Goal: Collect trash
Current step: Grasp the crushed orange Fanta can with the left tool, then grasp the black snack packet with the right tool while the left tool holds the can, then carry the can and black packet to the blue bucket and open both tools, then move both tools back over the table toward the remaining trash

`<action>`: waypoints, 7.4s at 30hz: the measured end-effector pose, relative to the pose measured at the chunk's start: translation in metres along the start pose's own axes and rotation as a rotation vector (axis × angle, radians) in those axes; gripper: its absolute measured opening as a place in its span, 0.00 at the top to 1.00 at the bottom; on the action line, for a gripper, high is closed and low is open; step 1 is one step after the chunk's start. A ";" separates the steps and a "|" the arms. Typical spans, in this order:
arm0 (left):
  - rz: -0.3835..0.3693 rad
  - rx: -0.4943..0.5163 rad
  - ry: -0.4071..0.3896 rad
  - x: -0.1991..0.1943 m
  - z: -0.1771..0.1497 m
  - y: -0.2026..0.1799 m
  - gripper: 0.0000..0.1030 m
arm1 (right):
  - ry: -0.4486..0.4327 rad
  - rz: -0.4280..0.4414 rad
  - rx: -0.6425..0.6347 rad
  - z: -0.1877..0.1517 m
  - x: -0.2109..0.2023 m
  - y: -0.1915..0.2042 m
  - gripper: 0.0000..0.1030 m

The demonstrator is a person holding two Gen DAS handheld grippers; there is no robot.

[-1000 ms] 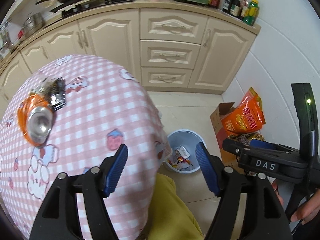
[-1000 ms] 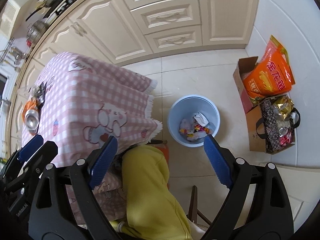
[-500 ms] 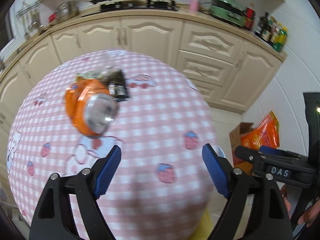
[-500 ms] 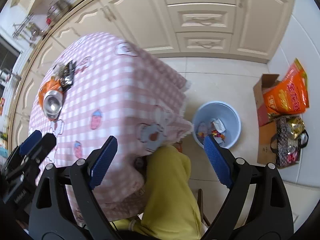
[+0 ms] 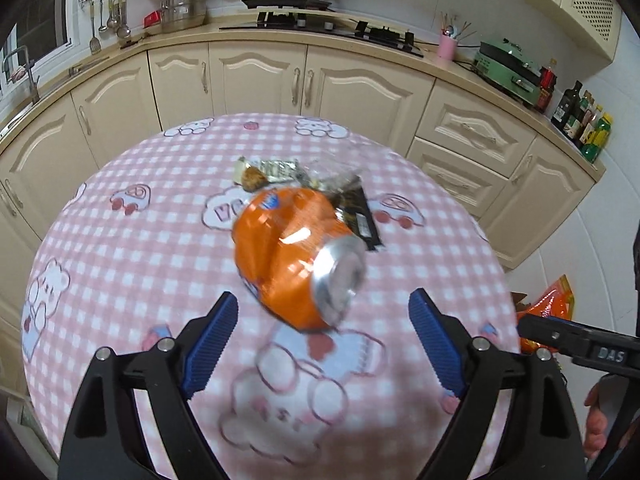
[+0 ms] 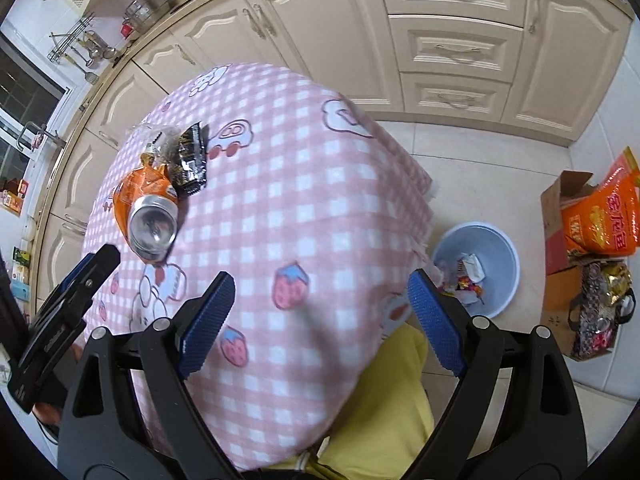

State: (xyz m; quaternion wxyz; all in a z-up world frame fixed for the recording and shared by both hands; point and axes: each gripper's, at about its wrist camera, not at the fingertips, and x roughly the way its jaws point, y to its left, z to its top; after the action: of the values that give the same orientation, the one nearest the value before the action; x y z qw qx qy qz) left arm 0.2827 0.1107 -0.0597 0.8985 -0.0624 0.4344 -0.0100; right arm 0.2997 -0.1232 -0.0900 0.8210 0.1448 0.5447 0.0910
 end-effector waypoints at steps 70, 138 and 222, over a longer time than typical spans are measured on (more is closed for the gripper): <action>-0.089 0.168 -0.127 0.009 -0.003 0.019 0.14 | 0.032 0.087 -0.113 0.051 0.049 0.087 0.16; -0.177 0.213 -0.140 -0.022 -0.016 -0.113 0.77 | -0.181 -0.110 -0.042 -0.001 -0.036 -0.051 0.62; -0.175 0.381 -0.103 -0.012 -0.057 -0.196 0.41 | -0.122 -0.165 0.162 -0.045 -0.045 -0.140 0.18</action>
State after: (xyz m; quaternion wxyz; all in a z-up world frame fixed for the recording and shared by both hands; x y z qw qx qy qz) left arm 0.2380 -0.0885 -0.0618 0.9108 0.0706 0.3712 -0.1665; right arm 0.2389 -0.2627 -0.1143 0.8428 0.1706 0.5096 -0.0304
